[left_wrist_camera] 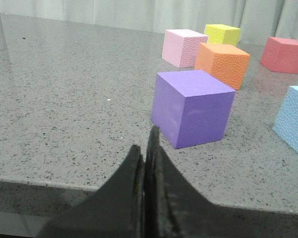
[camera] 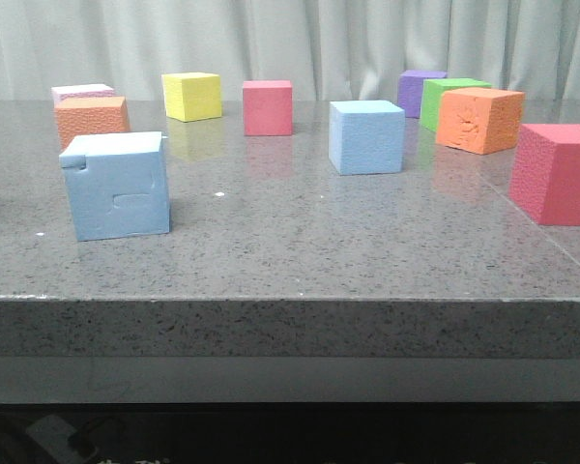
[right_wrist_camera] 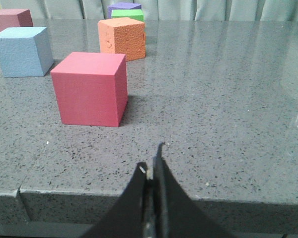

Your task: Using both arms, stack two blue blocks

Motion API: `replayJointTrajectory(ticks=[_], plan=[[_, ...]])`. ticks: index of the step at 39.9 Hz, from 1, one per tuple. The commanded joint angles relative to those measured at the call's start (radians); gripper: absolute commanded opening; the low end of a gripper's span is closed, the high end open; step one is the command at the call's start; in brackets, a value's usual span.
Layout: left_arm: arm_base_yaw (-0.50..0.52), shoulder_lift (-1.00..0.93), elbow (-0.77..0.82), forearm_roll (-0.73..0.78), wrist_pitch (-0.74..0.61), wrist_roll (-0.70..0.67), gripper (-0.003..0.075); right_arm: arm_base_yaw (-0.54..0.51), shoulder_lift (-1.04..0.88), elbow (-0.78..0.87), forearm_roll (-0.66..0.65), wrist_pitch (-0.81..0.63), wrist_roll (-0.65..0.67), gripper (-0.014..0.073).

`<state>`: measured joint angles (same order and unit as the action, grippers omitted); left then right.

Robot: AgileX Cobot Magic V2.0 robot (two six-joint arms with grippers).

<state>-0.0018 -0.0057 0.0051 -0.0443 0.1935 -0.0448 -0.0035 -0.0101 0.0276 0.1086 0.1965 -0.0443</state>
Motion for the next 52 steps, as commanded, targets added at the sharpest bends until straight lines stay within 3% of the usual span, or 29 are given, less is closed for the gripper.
replayJointTrajectory(ticks=[1,52], plan=[[0.0,-0.022,0.037,-0.003,-0.086,-0.002,-0.0018,-0.004,-0.019,-0.002,-0.003,-0.079,-0.007,-0.0071],[0.0,-0.022,0.037,-0.003,-0.086,-0.002,-0.0018,-0.004,-0.019,-0.002,-0.003,-0.11,-0.007,-0.0071]])
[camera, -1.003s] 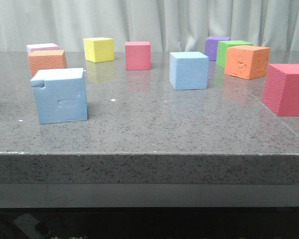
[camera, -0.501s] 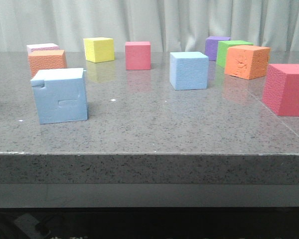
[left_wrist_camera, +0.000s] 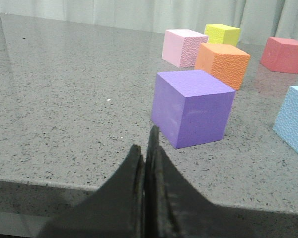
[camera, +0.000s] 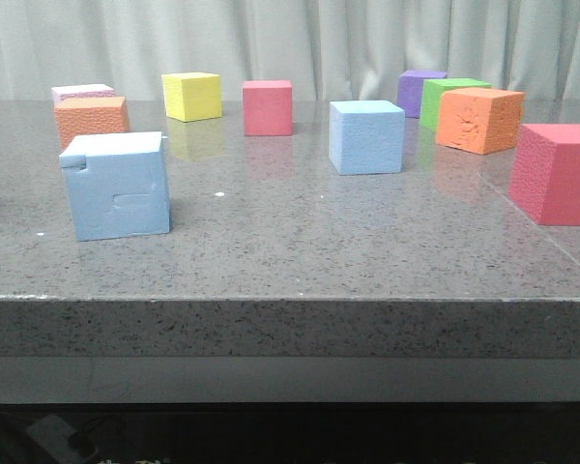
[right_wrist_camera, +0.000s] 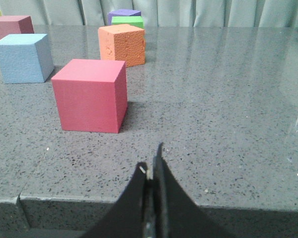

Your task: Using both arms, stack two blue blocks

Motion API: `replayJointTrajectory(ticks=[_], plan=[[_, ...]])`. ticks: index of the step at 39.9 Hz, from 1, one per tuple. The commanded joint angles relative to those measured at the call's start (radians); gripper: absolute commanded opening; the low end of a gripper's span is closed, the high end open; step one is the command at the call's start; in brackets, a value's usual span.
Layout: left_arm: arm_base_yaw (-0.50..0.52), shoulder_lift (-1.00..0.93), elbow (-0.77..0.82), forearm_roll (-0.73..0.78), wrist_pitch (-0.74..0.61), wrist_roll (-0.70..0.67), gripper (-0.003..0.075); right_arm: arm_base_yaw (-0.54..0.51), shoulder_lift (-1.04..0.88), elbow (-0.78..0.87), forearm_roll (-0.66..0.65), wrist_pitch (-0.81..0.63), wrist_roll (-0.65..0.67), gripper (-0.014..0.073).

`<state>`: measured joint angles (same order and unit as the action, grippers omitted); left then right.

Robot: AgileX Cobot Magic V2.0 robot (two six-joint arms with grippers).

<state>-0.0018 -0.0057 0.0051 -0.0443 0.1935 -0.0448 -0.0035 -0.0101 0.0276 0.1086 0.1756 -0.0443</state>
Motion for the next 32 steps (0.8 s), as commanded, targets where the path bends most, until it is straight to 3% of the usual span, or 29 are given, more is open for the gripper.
replayJointTrajectory(ticks=[1,32], plan=[[0.0,-0.022,0.037,-0.003,-0.086,-0.002,-0.0018,-0.004,-0.019,-0.002,-0.003,-0.089,-0.007,-0.0071],[0.0,-0.022,0.037,-0.003,-0.153,-0.002,-0.0018,-0.004,-0.019,-0.002,0.011,-0.17,-0.007,-0.0071]])
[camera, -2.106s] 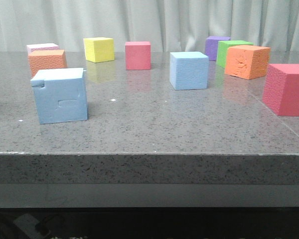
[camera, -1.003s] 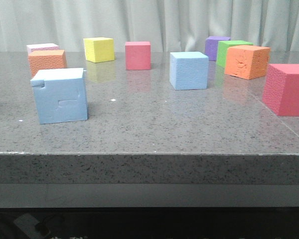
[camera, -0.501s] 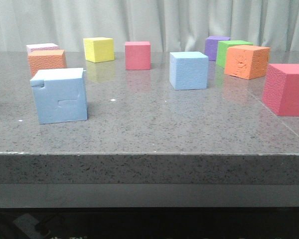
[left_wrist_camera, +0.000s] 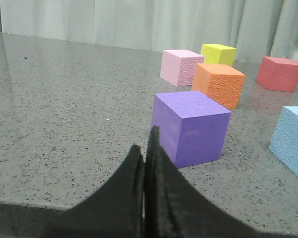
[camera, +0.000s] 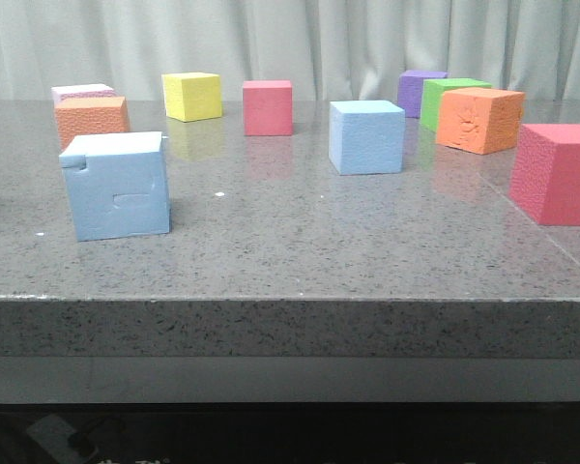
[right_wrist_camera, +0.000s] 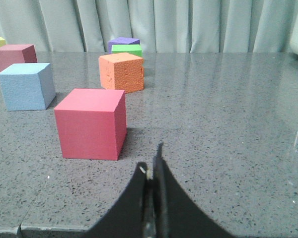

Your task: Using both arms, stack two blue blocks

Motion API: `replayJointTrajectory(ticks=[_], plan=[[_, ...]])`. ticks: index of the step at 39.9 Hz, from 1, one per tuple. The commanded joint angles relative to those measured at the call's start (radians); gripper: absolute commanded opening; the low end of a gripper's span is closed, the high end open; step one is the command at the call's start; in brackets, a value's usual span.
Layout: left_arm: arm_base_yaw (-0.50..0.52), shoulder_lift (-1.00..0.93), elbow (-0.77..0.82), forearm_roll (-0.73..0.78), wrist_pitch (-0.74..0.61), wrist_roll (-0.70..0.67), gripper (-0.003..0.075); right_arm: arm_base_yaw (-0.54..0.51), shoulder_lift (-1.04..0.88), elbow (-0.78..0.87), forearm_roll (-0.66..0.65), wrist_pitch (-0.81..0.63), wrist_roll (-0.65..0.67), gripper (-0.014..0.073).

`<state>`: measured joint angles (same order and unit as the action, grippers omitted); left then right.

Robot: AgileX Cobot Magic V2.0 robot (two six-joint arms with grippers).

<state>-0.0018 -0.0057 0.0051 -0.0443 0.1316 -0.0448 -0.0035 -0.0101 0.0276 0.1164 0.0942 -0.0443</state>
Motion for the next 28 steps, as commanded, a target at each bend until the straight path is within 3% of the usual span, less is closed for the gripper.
replayJointTrajectory(ticks=[1,13,28], plan=[[0.0,-0.022,0.037,-0.003,-0.091,-0.002,-0.0018,-0.004,-0.019,-0.002,0.003,-0.088,-0.007,-0.0071],[0.0,-0.022,0.037,-0.003,-0.116,-0.002,-0.0018,-0.004,-0.019,-0.002,0.003,-0.116,-0.007,-0.0071],[0.0,-0.022,0.037,-0.003,-0.317,-0.004,-0.0018,-0.004,-0.019,-0.033,0.003,-0.179,-0.006,-0.0071]])
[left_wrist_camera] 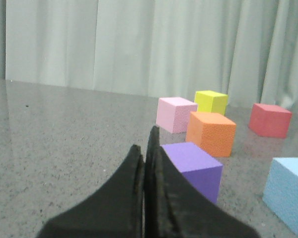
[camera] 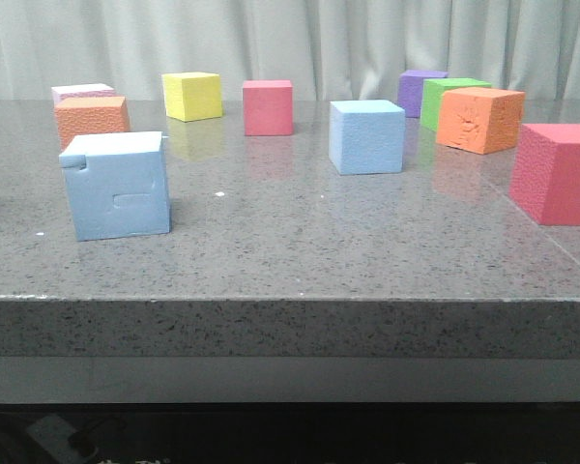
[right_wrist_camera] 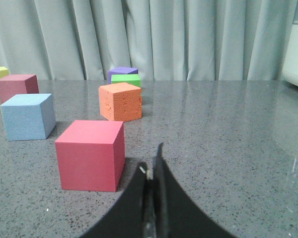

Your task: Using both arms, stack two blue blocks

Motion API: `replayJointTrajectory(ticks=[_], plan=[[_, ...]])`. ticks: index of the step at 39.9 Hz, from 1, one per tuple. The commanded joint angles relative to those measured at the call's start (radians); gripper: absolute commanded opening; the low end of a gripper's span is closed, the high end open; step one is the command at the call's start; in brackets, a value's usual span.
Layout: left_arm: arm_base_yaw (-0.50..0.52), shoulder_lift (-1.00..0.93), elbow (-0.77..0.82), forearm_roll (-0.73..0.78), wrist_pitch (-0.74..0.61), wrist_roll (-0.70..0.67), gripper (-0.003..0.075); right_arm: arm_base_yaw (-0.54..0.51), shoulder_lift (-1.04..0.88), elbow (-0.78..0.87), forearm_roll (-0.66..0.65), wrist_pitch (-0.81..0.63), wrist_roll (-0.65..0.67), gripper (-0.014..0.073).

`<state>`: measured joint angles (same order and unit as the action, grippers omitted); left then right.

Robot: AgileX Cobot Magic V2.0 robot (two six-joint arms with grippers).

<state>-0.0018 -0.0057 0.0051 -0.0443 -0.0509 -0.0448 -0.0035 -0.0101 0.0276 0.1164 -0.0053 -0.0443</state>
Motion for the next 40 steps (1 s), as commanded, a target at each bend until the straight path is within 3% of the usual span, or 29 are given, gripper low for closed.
replayJointTrajectory(ticks=[1,15,30,40], plan=[[0.0,-0.022,0.035,-0.003,-0.145,-0.004,-0.0018,-0.004,-0.019,-0.044,0.003,-0.072,-0.006,-0.0071],[0.0,0.05,-0.167,-0.003,-0.036,-0.009,-0.0018,-0.004,0.054,-0.312,0.003,0.169,-0.006,-0.0071],[0.0,0.442,-0.488,0.003,0.277,-0.006,-0.0018,-0.004,0.44,-0.666,0.079,0.375,-0.006,-0.0071],[0.0,0.614,-0.605,0.003,0.286,-0.006,-0.0018,-0.004,0.567,-0.738,0.085,0.391,-0.006,-0.0071]])
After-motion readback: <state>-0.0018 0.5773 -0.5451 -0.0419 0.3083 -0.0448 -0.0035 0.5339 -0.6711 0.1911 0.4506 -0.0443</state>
